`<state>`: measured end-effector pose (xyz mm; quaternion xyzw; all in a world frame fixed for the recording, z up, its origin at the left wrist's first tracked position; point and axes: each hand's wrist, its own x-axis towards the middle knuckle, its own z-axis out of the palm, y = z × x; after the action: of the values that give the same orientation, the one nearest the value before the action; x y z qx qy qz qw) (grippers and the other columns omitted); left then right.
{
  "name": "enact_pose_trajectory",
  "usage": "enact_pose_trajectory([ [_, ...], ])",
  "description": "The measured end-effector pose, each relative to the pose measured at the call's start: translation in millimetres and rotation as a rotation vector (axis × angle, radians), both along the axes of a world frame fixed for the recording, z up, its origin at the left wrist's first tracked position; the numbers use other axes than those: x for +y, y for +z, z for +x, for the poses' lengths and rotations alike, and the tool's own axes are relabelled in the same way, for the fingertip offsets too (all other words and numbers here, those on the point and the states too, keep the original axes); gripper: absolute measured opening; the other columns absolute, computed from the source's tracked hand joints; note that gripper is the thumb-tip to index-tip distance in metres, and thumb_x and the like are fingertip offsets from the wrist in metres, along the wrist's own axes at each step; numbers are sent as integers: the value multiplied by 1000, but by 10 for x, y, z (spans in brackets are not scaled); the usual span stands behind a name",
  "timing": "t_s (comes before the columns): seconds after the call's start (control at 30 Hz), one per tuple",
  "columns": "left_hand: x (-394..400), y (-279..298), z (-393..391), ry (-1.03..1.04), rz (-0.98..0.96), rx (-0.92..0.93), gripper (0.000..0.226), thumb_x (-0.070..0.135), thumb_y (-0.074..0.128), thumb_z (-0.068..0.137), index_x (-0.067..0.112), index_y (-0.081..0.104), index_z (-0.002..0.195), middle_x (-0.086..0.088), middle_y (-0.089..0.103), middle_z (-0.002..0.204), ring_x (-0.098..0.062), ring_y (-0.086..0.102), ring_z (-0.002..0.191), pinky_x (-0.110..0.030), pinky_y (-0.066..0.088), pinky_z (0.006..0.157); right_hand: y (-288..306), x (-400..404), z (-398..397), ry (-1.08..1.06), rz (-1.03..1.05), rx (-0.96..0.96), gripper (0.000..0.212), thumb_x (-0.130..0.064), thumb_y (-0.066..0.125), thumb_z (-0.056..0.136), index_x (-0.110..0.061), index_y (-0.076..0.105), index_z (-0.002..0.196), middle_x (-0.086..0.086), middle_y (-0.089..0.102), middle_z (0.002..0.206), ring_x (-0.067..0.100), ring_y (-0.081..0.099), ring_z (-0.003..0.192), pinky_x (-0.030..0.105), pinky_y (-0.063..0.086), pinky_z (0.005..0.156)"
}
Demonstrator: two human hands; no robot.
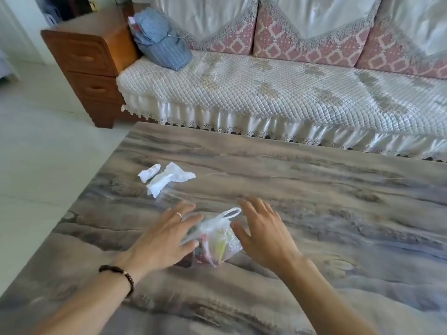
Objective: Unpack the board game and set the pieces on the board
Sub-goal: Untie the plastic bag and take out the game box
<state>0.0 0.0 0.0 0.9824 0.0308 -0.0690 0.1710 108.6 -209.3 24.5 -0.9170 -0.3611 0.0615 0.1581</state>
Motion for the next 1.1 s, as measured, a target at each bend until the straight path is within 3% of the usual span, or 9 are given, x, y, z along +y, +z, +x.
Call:
enact_pose_trajectory([
  [0.1, 90, -302, 57, 6, 4, 13, 47, 45, 45, 98, 38, 36, 144, 16, 24, 153, -8, 26, 141, -23, 30, 104, -411, 247, -38, 57, 120, -66, 37, -41, 48, 93, -21, 54, 124, -3, 58, 117, 23, 52, 110, 36, 44, 89],
  [0.2, 104, -533, 70, 39, -16, -45, 38, 52, 42, 97, 42, 47, 134, 22, 43, 133, -9, 52, 114, -30, 45, 88, -762, 471, -105, 136, 147, -101, 37, -37, 53, 92, -18, 56, 124, 1, 61, 112, 24, 53, 108, 38, 44, 90],
  [0.4, 107, -807, -31, -6, 40, -297, 40, 67, 38, 87, 32, 56, 91, 13, 50, 86, -14, 58, 79, -38, 47, 65, -1052, 493, -239, 163, 180, -191, 14, -18, 60, 85, -10, 69, 92, 5, 63, 90, 29, 57, 91, 39, 46, 71],
  [0.53, -15, -747, -297, -10, -15, -411, 28, 54, 51, 91, 32, 47, 75, 11, 56, 73, -10, 53, 68, -34, 45, 60, -924, 242, -384, 91, 294, -186, 10, -15, 59, 86, -12, 69, 87, 0, 65, 86, 24, 59, 82, 36, 48, 67],
  [0.73, -66, -656, -739, 87, -42, -389, 15, 31, 62, 86, 26, 56, 73, 12, 61, 71, -7, 56, 68, -37, 47, 63, -832, -259, -552, -154, 422, -128, 9, -14, 59, 87, -16, 66, 81, -7, 67, 77, 16, 61, 74, 37, 51, 67],
  [0.83, -132, -639, -851, 131, -118, -311, 4, 28, 58, 81, 31, 57, 80, 16, 59, 85, -3, 54, 77, -31, 43, 71, -829, -414, -673, -239, 385, -119, 14, -15, 58, 84, -15, 63, 97, -5, 64, 94, 18, 59, 93, 31, 49, 78],
  [0.97, -473, -561, -810, 92, -224, -354, 49, 29, 56, 72, 30, 54, 121, 16, 56, 117, -5, 50, 106, -29, 43, 90, -686, -241, -879, -82, 242, -98, 56, -26, 55, 84, -23, 40, 138, -5, 48, 133, 19, 39, 127, 42, 34, 105],
  [1.03, -633, -577, -766, 61, -166, -400, 44, 26, 64, 80, 29, 55, 123, 10, 62, 115, -11, 56, 103, -33, 47, 85, -669, -131, -897, -17, 62, -200, 47, -28, 51, 91, -26, 42, 137, -4, 50, 132, 22, 39, 127, 43, 31, 101],
  [1.1, -696, -627, -746, 75, -97, -447, 30, 24, 66, 85, 26, 63, 115, 5, 68, 106, -16, 60, 98, -32, 48, 81, -680, -99, -873, 9, -12, -243, 26, -26, 47, 95, -24, 61, 117, -3, 62, 116, 23, 48, 116, 42, 34, 94],
])
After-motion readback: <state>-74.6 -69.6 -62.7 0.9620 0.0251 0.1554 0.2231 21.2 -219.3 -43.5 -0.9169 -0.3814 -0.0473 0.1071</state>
